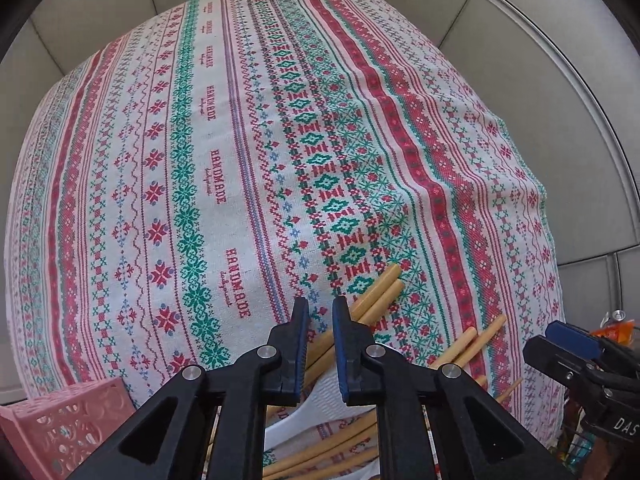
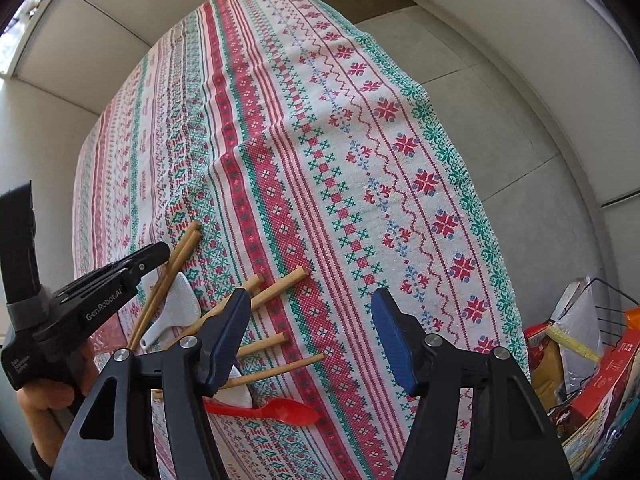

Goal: Organize utensils
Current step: 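Lower the left gripper onto the chopsticks and grasp one chopstick, then lift the chopstick upright with the left gripper over the pink holder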

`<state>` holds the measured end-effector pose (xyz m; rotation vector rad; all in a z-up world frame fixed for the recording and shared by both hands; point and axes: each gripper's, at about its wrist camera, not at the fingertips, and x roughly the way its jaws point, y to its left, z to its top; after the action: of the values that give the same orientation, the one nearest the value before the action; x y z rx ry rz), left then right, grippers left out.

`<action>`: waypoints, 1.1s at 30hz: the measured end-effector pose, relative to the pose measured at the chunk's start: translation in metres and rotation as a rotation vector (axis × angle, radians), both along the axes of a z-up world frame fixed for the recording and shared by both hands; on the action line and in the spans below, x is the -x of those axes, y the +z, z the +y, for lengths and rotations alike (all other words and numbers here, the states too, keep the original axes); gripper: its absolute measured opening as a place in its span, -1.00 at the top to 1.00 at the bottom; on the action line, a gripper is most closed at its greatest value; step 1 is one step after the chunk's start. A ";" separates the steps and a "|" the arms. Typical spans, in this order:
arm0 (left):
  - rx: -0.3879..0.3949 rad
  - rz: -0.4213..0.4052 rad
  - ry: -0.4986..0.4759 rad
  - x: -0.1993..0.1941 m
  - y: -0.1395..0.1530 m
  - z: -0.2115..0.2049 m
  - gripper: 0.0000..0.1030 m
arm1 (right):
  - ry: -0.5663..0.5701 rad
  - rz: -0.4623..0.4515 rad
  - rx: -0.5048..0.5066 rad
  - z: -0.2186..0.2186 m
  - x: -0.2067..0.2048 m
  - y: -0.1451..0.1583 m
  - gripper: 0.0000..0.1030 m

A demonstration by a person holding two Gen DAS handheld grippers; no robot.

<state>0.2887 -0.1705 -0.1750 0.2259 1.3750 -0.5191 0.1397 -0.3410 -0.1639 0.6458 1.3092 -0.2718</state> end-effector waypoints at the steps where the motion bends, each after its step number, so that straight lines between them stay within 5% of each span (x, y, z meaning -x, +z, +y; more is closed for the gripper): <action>1: 0.001 0.003 -0.013 0.002 0.000 -0.003 0.75 | -0.001 0.000 -0.001 0.000 0.000 0.000 -0.27; 12: -0.099 -0.013 -0.108 0.019 -0.002 -0.030 0.73 | 0.004 0.004 0.001 -0.003 0.003 -0.001 -0.27; 21: -0.169 -0.032 -0.066 0.002 -0.007 -0.049 0.59 | 0.001 0.011 -0.011 -0.006 0.005 -0.004 -0.27; 28: -0.146 -0.076 0.023 -0.008 -0.004 -0.046 0.74 | -0.028 0.021 -0.047 -0.011 0.005 -0.012 -0.27; 33: -0.071 -0.133 0.109 0.004 0.020 -0.007 0.81 | -0.015 0.028 -0.110 -0.004 0.001 -0.022 -0.13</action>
<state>0.2842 -0.1775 -0.1550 0.2374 1.2696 -0.3592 0.1383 -0.3452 -0.1856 0.7473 1.3540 -0.2225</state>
